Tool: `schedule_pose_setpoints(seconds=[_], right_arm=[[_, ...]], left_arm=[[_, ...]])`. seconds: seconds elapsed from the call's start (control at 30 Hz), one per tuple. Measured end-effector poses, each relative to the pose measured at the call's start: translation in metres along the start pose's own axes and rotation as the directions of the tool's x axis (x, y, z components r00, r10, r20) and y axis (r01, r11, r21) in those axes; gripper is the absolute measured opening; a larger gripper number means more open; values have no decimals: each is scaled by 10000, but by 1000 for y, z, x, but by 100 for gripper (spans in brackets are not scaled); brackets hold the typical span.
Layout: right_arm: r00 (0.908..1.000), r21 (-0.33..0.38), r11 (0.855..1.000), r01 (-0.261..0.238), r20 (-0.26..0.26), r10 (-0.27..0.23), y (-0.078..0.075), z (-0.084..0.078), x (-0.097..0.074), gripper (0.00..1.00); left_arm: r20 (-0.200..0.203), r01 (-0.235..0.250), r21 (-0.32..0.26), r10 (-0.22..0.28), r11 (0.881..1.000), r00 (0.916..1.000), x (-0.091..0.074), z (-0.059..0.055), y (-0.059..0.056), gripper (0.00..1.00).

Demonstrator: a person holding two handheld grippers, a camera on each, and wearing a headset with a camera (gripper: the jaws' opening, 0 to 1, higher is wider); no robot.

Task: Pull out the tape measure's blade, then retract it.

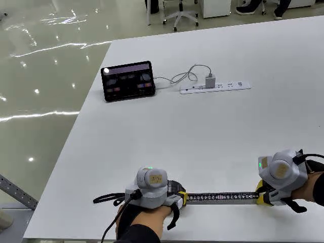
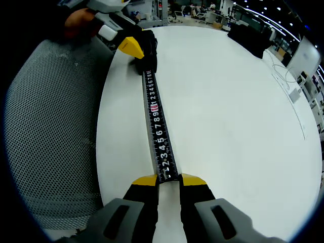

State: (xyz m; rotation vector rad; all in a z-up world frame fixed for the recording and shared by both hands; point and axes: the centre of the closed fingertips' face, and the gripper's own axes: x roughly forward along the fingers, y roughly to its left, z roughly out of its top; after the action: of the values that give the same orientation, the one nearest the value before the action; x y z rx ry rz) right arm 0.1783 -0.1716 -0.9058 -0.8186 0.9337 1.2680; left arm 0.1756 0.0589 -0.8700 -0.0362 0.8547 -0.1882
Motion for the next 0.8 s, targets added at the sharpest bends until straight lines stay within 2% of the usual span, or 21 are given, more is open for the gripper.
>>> schedule_pose_setpoints(seconds=[0.8], right_arm=[[9999,-45,10000,2,151,-2,2,10,5,11]], left_arm=[[23,18,-3,-18,10000,10000,0,0,0,54]])
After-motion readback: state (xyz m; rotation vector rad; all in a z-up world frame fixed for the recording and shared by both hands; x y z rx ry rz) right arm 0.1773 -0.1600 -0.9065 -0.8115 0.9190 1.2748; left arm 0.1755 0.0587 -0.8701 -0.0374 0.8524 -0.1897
